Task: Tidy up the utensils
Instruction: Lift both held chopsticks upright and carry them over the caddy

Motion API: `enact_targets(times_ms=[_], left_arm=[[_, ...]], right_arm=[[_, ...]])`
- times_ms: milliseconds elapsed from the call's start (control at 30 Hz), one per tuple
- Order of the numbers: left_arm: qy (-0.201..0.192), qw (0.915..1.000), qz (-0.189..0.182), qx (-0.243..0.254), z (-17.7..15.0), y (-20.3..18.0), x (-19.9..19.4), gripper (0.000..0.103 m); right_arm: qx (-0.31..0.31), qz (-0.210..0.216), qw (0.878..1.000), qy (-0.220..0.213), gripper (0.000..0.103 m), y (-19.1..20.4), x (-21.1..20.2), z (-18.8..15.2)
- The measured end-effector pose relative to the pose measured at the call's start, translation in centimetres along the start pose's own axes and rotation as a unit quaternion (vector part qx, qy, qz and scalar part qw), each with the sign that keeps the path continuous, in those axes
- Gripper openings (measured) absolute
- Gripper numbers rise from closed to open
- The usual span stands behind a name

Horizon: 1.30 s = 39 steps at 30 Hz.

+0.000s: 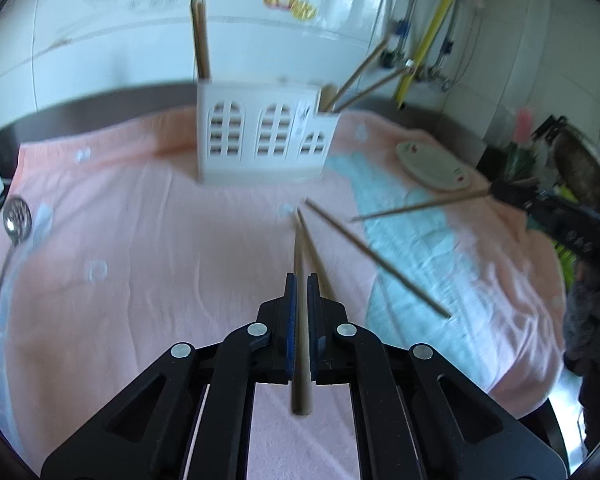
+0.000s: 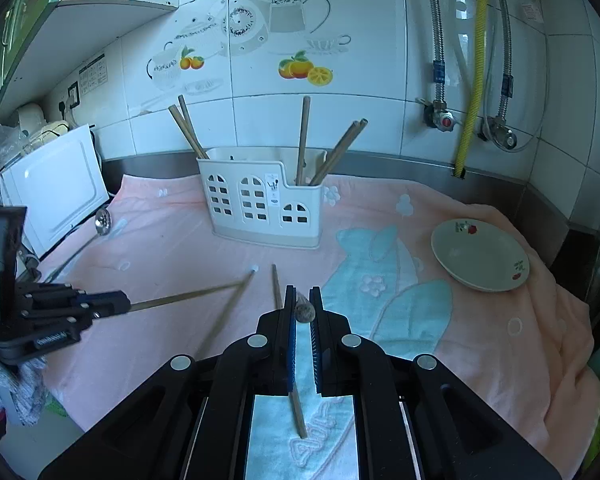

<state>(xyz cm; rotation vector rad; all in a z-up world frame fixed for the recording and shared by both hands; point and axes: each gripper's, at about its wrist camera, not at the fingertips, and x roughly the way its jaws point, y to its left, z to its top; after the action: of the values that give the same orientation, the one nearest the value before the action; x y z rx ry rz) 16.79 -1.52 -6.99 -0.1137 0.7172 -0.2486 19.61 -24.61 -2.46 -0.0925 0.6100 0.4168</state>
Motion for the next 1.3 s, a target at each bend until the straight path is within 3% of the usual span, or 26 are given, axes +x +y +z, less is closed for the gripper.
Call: enact_targets(times_ms=[200, 500, 567, 633, 867, 1033, 1200, 1300], left_arm=[[-0.026, 0.9992, -0.009, 0.028, 1.7, -0.4, -1.5, 0.004], [0.034, 0.9993, -0.006, 0.015, -1.9, 0.8, 0.8, 0.009], [0.044, 0.9990, -0.002, 0.010, -3.0, 1.0, 1.3, 0.030], [0.054, 0.9985, 0.004, 0.009, -4.2, 1.0, 1.9, 0.035], [0.073, 0.9971, 0.016, 0.011, -6.6, 1.3, 3.0, 0.035], [0.080, 0.9966, 0.019, 0.010, -7.0, 1.5, 3.8, 0.024], [0.090, 0.9957, 0.023, 0.003, -7.1, 1.9, 4.4, 0.023], [0.096, 0.9951, 0.025, 0.007, -7.1, 2.0, 4.6, 0.016]], right_arm=[[-0.006, 0.002, 1.000, -0.004, 0.006, 0.4, -0.1, 1.3], [-0.006, 0.004, 1.000, -0.005, 0.006, 0.6, 0.0, 1.2], [-0.005, 0.004, 1.000, -0.006, 0.006, 0.7, 0.0, 1.3], [-0.005, 0.004, 1.000, -0.007, 0.006, 0.7, 0.0, 1.3], [-0.002, 0.004, 1.000, -0.009, 0.006, 0.6, 0.1, 1.4], [-0.004, 0.005, 1.000, -0.008, 0.006, 0.6, 0.2, 1.5], [-0.005, 0.005, 1.000, -0.008, 0.006, 0.7, 0.2, 1.5], [-0.001, 0.005, 1.000, -0.009, 0.006, 0.7, 0.2, 1.5]])
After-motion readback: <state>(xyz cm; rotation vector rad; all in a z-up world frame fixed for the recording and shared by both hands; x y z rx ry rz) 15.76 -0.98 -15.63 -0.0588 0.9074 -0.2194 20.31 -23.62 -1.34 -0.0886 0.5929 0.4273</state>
